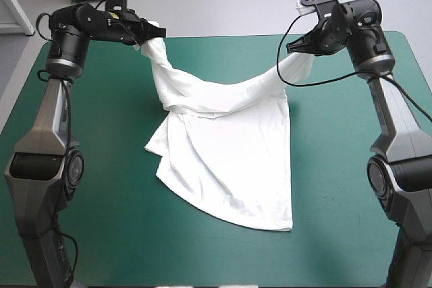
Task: Fold the cloth
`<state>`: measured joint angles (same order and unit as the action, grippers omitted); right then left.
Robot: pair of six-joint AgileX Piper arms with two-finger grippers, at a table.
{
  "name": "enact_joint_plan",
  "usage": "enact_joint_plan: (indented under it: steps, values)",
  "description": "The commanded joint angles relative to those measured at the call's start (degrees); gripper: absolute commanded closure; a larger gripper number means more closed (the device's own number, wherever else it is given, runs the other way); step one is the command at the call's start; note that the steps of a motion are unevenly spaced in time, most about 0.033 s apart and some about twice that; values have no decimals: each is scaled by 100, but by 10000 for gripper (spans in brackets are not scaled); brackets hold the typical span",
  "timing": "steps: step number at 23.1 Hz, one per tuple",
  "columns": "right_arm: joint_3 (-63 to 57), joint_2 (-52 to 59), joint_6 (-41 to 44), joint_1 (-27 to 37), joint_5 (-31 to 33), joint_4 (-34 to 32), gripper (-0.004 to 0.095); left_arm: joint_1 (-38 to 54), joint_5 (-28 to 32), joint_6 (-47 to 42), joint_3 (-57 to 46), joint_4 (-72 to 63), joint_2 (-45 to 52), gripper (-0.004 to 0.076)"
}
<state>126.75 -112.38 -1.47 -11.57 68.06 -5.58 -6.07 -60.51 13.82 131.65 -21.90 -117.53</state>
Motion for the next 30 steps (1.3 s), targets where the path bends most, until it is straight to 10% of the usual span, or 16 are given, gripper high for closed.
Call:
enact_joint_plan:
  steps: [1,16,21,26,30]
  values:
    - [126,-153,-160,367,-408,375,925,-11,641,2,138,-146,-126,746]
    - [149,-1457,-316,1020,-947,936,916,-11,1546,2,138,-118,-1473,745]
    - [299,-1457,-341,1020,-819,958,754,-11,1340,352,175,-290,-1451,570]
    - [833,-1457,-266,1126,-333,1095,485,-11,820,740,545,-212,-1256,167]
    - [1295,-1282,-248,1186,133,1191,489,-11,-648,611,1339,497,-1191,282]
